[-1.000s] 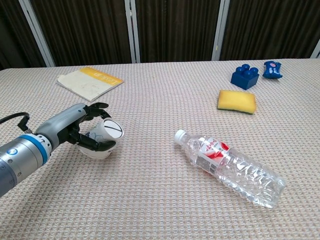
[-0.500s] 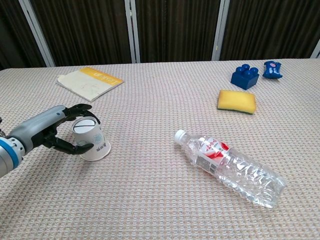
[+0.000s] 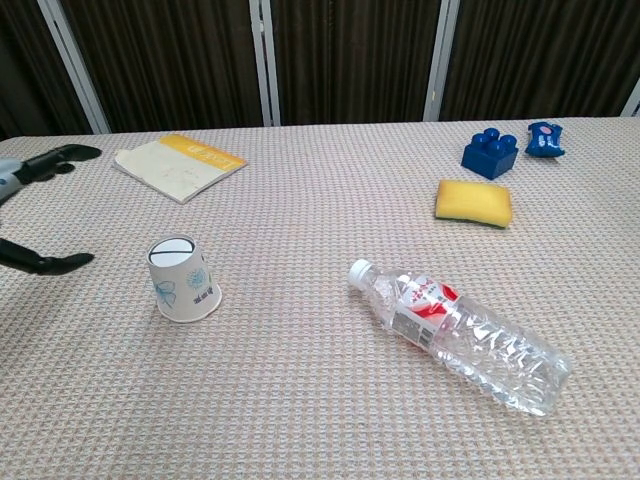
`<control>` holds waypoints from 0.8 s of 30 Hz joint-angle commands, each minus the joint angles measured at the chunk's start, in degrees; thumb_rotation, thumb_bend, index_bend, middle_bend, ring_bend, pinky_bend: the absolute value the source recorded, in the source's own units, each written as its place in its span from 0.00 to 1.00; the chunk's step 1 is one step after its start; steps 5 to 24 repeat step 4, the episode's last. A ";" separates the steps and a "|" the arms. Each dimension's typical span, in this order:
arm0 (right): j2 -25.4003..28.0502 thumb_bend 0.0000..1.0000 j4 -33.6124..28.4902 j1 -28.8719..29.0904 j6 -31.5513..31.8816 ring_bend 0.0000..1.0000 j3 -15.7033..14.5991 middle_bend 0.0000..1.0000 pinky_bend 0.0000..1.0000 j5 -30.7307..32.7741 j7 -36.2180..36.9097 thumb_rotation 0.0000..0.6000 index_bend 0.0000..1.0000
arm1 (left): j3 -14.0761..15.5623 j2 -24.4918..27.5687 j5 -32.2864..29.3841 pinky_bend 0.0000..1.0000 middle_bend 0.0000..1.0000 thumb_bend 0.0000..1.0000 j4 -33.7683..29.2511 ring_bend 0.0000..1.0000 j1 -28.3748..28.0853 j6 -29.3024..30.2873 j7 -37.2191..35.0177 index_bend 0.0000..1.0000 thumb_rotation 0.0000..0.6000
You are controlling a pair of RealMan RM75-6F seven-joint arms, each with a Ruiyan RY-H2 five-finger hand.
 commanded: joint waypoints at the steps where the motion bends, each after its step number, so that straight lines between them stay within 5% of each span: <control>1: 0.03 0.04 -0.45 0.16 -0.41 0.00 -0.13 0.00 0.00 0.15 -0.65 1.00 0.00 | 2.93 5.98 2.86 0.00 0.00 0.16 -4.56 0.00 5.43 7.74 11.96 0.00 1.00; 4: 0.04 0.04 -0.84 0.15 -0.54 0.00 -0.28 0.00 0.00 0.12 -1.30 1.00 0.00 | 4.78 9.23 2.84 0.00 0.00 0.14 -7.97 0.00 8.51 11.18 20.43 0.00 1.00; 24: 0.04 0.04 -0.84 0.15 -0.54 0.00 -0.28 0.00 0.00 0.12 -1.30 1.00 0.00 | 4.78 9.23 2.84 0.00 0.00 0.14 -7.97 0.00 8.51 11.18 20.43 0.00 1.00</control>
